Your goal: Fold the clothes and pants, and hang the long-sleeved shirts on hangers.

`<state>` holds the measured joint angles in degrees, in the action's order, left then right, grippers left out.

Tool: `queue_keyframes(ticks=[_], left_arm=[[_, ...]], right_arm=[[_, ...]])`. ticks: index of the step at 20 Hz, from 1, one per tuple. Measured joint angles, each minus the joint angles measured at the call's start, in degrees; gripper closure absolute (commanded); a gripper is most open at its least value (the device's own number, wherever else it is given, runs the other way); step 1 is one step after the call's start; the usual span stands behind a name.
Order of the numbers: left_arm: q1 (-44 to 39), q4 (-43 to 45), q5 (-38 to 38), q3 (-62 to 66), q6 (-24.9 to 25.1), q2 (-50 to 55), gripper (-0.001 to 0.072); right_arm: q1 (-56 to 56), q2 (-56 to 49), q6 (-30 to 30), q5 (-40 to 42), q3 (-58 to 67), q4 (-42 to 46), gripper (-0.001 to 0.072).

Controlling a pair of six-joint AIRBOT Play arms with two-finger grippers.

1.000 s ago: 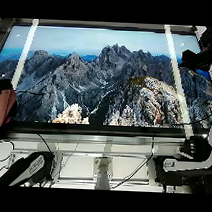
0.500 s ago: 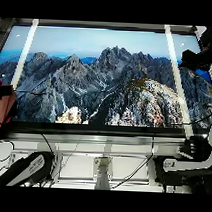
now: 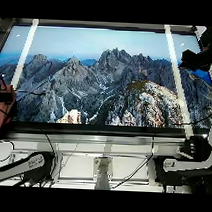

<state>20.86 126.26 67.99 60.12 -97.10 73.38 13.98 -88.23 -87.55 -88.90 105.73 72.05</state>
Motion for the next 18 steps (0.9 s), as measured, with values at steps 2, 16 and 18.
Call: queue_keyframes(ticks=[2,16,18], left_arm=[[0.13,0.35,-1.86,-0.04,0.0,2.56,0.0009],[-0.59,4.15,-10.84,-0.04,-0.02,8.68,0.0696],[-2.1,4.22,-10.36,0.02,-0.02,7.23,0.0696]], right_arm=[[0.0,0.0,0.0,-0.02,0.0,0.0,0.0693],[0.0,0.0,0.0,-0.02,0.0,0.0,0.0692],[0.0,0.0,0.0,0.0,0.0,0.0,0.0693]])
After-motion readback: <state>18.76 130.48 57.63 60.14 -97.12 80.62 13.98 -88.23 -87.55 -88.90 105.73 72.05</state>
